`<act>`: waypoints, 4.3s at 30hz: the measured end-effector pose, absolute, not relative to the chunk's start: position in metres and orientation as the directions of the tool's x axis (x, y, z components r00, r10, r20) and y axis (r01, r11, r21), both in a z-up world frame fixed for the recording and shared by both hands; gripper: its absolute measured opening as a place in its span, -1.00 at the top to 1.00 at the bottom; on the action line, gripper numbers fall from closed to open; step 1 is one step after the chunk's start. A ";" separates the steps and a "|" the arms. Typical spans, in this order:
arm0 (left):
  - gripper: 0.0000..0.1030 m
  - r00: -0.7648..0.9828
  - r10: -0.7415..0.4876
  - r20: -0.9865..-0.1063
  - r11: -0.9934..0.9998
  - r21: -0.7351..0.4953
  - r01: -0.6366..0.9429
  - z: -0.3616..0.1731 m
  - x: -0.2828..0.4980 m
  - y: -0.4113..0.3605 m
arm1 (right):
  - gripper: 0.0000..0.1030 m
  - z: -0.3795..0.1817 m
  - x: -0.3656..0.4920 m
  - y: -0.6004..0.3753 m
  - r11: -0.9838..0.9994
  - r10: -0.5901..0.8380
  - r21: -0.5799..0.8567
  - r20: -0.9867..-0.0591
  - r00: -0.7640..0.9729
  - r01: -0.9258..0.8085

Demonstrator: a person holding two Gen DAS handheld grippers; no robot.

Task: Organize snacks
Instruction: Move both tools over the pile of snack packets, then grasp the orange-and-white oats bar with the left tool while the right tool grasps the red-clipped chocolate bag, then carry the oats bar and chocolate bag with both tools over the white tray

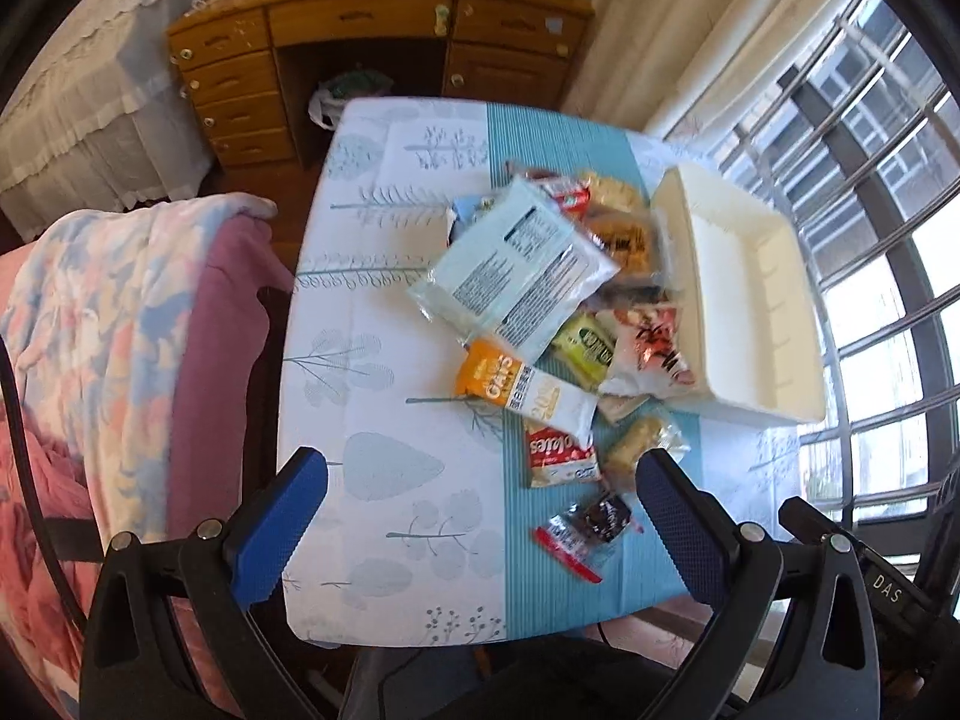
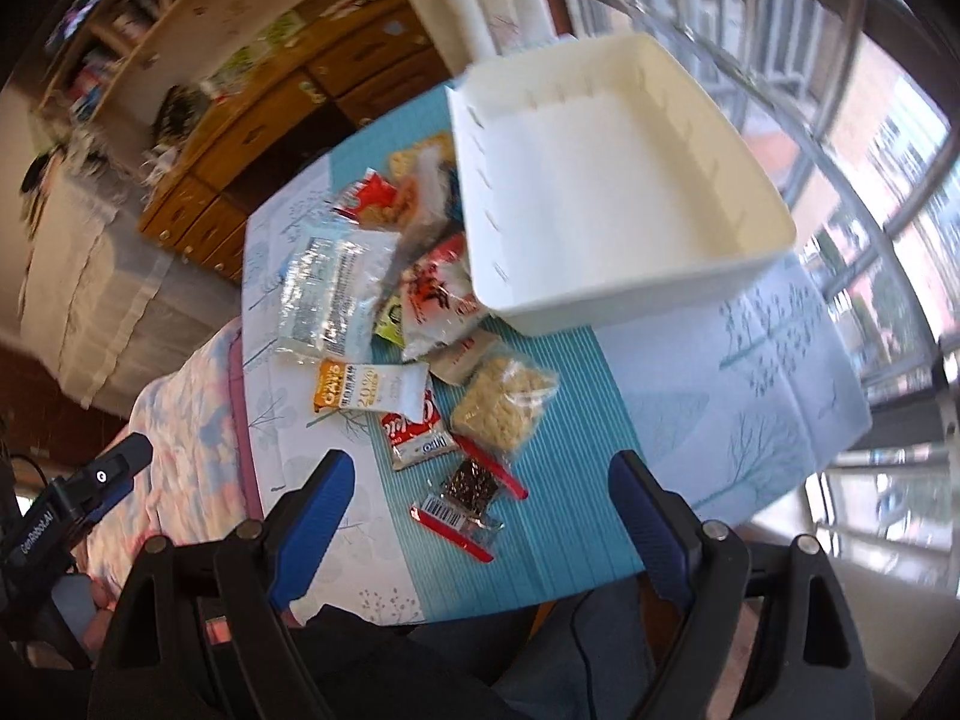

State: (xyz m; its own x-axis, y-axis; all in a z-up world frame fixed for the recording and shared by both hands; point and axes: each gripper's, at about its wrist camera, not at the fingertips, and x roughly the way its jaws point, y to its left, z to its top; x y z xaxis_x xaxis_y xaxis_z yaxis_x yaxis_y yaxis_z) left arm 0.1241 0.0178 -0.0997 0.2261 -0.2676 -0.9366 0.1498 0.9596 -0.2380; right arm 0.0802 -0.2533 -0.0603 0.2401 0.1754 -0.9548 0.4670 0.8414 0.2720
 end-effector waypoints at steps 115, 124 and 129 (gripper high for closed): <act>0.70 0.226 -0.731 -0.643 0.682 -0.702 0.207 -0.045 0.208 0.059 | 0.16 -0.140 0.081 -0.158 0.852 0.115 0.103 -0.993 0.009 0.513; 0.70 0.324 -0.772 -0.546 0.630 -0.725 0.280 -0.003 0.184 0.035 | 0.16 -0.091 0.131 -0.219 0.885 0.111 0.164 -0.983 0.145 0.435; 0.69 0.348 -0.770 -0.534 0.633 -0.707 0.315 0.014 0.172 -0.002 | 0.16 -0.070 0.144 -0.253 0.904 0.098 0.176 -0.972 0.212 0.389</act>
State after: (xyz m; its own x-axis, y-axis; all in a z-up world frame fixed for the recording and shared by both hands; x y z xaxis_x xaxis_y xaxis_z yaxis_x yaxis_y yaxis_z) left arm 0.1722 -0.0020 0.0145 0.3481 -0.7703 -0.5343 0.3151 0.6330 -0.7072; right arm 0.1440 -0.2530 -0.0697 0.2123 0.0979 -0.9723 0.3886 0.9045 0.1759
